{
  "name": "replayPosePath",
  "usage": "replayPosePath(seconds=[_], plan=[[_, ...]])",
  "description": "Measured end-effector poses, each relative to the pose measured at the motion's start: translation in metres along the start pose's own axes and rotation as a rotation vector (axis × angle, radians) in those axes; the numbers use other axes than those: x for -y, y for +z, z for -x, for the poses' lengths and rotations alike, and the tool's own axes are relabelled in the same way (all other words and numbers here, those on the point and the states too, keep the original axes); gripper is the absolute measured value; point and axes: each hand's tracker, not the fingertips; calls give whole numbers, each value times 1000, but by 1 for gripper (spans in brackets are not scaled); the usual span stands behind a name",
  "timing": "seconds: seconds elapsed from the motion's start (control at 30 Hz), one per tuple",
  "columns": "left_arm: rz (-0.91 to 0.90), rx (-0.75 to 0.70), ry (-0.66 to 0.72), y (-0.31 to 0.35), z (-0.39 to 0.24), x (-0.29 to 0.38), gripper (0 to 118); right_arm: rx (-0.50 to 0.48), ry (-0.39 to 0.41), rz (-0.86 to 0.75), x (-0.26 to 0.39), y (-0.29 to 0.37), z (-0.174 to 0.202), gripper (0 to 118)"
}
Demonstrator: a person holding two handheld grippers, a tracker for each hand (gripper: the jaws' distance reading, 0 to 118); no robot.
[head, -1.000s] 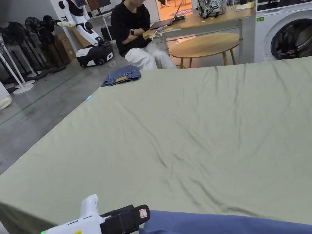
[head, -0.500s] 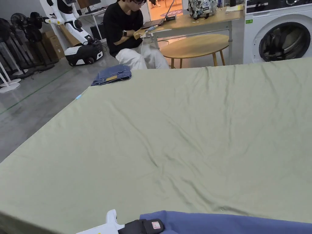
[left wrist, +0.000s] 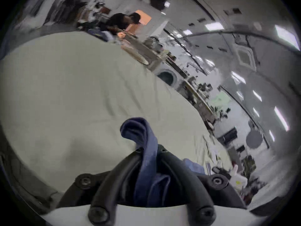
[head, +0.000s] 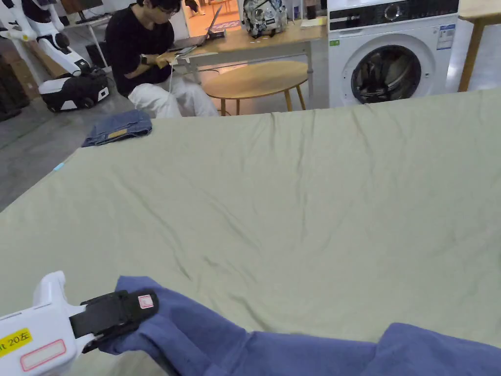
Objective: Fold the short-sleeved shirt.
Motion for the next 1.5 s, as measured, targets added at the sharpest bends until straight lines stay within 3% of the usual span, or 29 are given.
replayPosePath(seconds=[0.1, 0.3, 0.37, 0.4, 0.43, 0.5, 0.53, 0.57, 0.6, 0.67, 0.73, 0.8, 0.87, 0.93, 1.03, 1.07, 1.1, 1.13, 1.17, 1.3, 1.37, 1.5], plan=[[157, 65, -105, -68, -43, 46, 3, -9, -22, -7, 2, 3, -2, 0], [354, 134, -118, -184, -85, 115, 3, 24, -7, -2, 10, 19, -6, 0], [385, 93, -188, -197, -91, 115, 25, 38, -8, 4, 14, 23, -11, 0], [381, 121, -185, -199, -90, 113, 40, 43, -16, 6, 16, 25, -13, 0], [384, 185, -134, -192, -86, 107, 48, 44, -28, 13, 18, 25, -17, 0], [295, 337, -74, -177, -81, 98, 48, 50, -59, 19, 22, 24, -23, 0], [263, 378, -64, -169, -77, 95, 46, 49, -72, 21, 24, 22, -25, 0], [239, 383, -46, -162, -69, 86, 37, 47, -83, 24, 25, 22, -27, 0], [208, 350, -29, -158, -66, 87, 18, 43, -91, 28, 26, 22, -28, 0], [198, 260, -53, -165, -65, 93, 1, 41, -95, 27, 27, 22, -27, 0], [284, 203, -110, -185, -72, 109, 0, 40, -99, 30, 27, 22, -26, 0], [410, 247, -133, -210, -79, 135, 0, 31, -104, 32, 28, 22, -24, 0], [547, 142, -186, -238, -92, 161, 0, 29, -102, 38, 27, 21, -20, 0], [477, 159, -197, -232, -91, 164, 0, 28, -87, 39, 28, 21, -17, 0], [432, 260, -90, -201, -86, 141, 0, 18, -73, 37, 28, 22, -14, 0], [411, 285, -82, -188, -81, 131, 4, 8, -78, 40, 28, 20, -15, 0], [362, 288, -83, -165, -66, 116, 24, 0, -82, 47, 28, 17, -16, 0], [306, 286, -77, -143, -56, 105, 56, 1, -85, 50, 28, 15, -16, 0], [270, 272, -71, -125, -44, 96, 70, 1, -88, 49, 29, 14, -16, 0], [193, 93, -28, -72, 22, 64, 73, -28, -122, 67, 34, 8, -22, 0], [241, -1, 45, -70, 51, 64, 73, -28, -131, 80, 36, 4, -24, 0], [259, 69, 226, -102, 69, 89, 73, -21, -139, 91, 38, 5, -24, 0]])
